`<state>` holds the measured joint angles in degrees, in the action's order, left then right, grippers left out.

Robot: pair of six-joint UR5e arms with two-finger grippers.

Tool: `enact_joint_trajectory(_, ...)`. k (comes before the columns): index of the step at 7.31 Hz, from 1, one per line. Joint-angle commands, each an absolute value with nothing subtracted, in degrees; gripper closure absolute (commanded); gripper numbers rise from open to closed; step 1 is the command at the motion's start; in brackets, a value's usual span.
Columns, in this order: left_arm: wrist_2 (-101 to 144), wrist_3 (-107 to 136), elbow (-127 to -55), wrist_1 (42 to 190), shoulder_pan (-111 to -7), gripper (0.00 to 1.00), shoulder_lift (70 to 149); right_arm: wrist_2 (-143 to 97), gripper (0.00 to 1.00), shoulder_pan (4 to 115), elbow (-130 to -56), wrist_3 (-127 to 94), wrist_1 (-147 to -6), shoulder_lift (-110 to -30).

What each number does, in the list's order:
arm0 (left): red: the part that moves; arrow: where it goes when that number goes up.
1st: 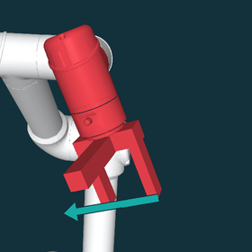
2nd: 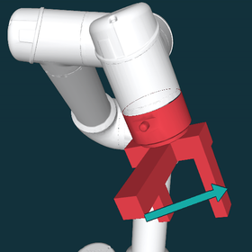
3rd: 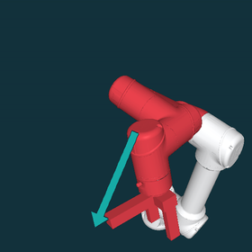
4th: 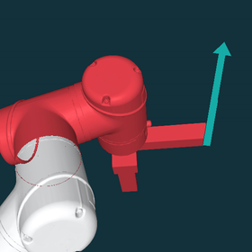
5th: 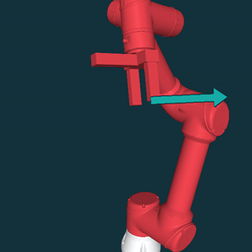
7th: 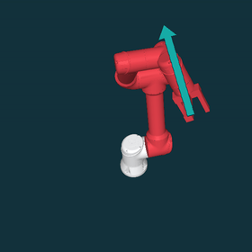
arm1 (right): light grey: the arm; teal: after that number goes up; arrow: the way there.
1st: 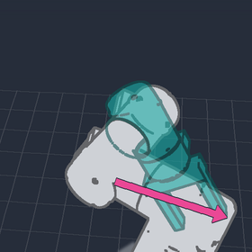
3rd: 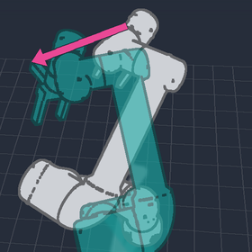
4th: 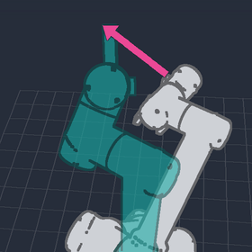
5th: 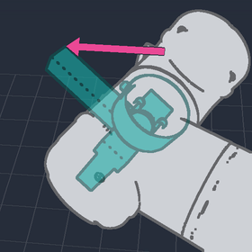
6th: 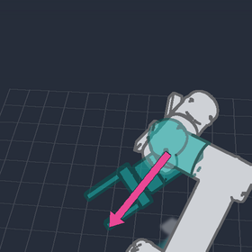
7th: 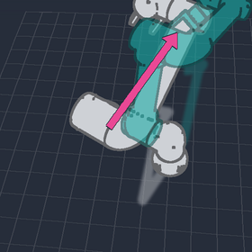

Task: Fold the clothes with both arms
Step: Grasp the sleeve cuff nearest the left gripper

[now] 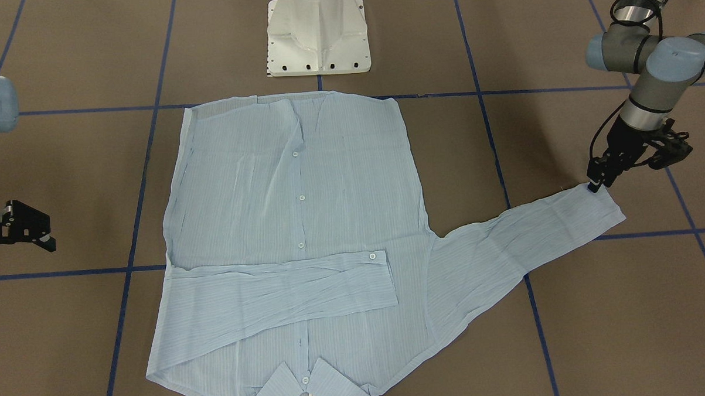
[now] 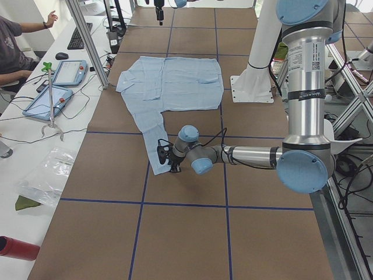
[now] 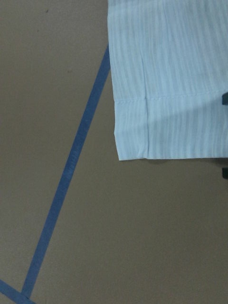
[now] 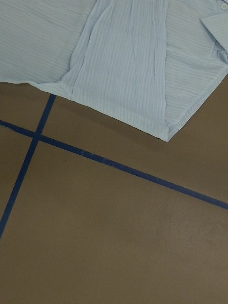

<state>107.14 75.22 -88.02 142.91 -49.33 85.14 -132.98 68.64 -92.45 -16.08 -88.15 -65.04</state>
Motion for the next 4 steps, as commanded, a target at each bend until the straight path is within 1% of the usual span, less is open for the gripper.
enact_joint_trajectory(1,107.1,75.0,-88.2,142.9,-49.3,0.66,85.0,-133.0,0.0,68.6,-92.5,-16.1,-88.2,-65.0)
enact_joint_trajectory(3,107.1,74.9,-88.9,142.9,-49.3,0.89,83.9,-133.0,0.0,68.6,-92.4,-16.1,-88.2,-65.1)
enact_joint_trajectory(4,107.2,74.8,-89.6,142.9,-49.4,0.96,83.8,-133.0,0.0,68.6,-92.5,-16.1,-88.2,-65.2)
